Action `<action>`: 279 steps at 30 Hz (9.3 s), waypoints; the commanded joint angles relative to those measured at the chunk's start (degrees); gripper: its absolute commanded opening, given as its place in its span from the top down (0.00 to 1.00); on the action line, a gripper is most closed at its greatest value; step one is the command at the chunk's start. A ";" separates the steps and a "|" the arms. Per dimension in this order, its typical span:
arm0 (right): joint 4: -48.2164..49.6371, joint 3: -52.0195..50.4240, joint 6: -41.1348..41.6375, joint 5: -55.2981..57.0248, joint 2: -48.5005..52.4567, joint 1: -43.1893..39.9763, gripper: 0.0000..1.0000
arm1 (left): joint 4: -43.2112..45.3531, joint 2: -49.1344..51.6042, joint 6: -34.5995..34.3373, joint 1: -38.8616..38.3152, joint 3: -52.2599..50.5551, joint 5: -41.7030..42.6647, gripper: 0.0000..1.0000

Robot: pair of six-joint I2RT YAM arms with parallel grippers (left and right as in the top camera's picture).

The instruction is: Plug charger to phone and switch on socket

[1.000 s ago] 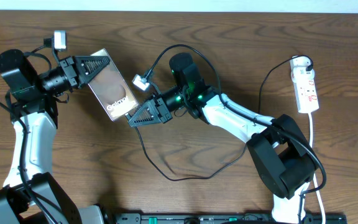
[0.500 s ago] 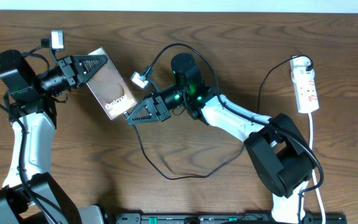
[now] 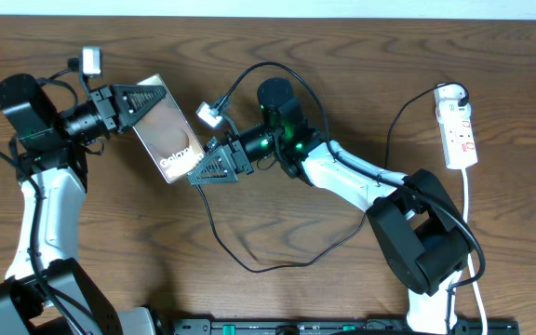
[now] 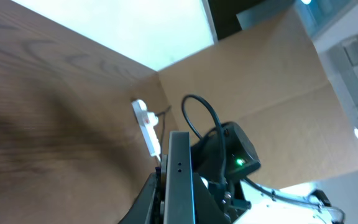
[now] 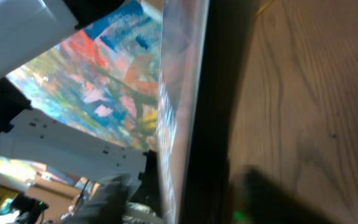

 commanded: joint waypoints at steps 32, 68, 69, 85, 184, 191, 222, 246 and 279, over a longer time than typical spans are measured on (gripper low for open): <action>-13.00 1.11 11.28 21.18 -1.31 -14.78 0.01 | -0.09 0.02 -0.57 6.58 -0.17 3.43 0.93; -84.48 1.11 -8.17 77.35 -41.31 -15.56 0.01 | -22.77 0.35 6.25 -5.44 -9.11 -41.57 0.93; -84.63 1.11 -8.15 77.33 -41.31 -15.56 0.01 | -23.82 0.35 6.88 -5.81 -9.22 -43.32 0.93; -85.31 1.11 -8.17 77.33 -41.31 -15.56 0.01 | -29.11 8.07 9.53 -7.48 -9.51 -50.51 0.93; -87.14 1.07 -8.15 77.35 -41.31 -15.56 0.01 | -37.29 17.14 13.03 -7.48 -9.51 -55.17 0.72; -87.14 1.07 -8.17 77.35 -41.31 -15.56 0.01 | -38.36 17.14 13.03 -7.48 -9.51 -55.19 0.67; -87.14 1.05 -8.35 77.57 -41.31 -15.56 0.01 | -42.84 17.14 13.00 -7.48 -9.51 -56.26 0.33; -88.13 1.03 -8.35 78.90 -41.31 -15.56 0.01 | -43.15 16.06 16.28 -6.60 -7.89 -56.22 0.31; -89.64 1.03 -8.35 80.96 -41.31 -15.69 0.01 | -69.92 -10.86 38.95 -35.91 20.28 -89.37 0.02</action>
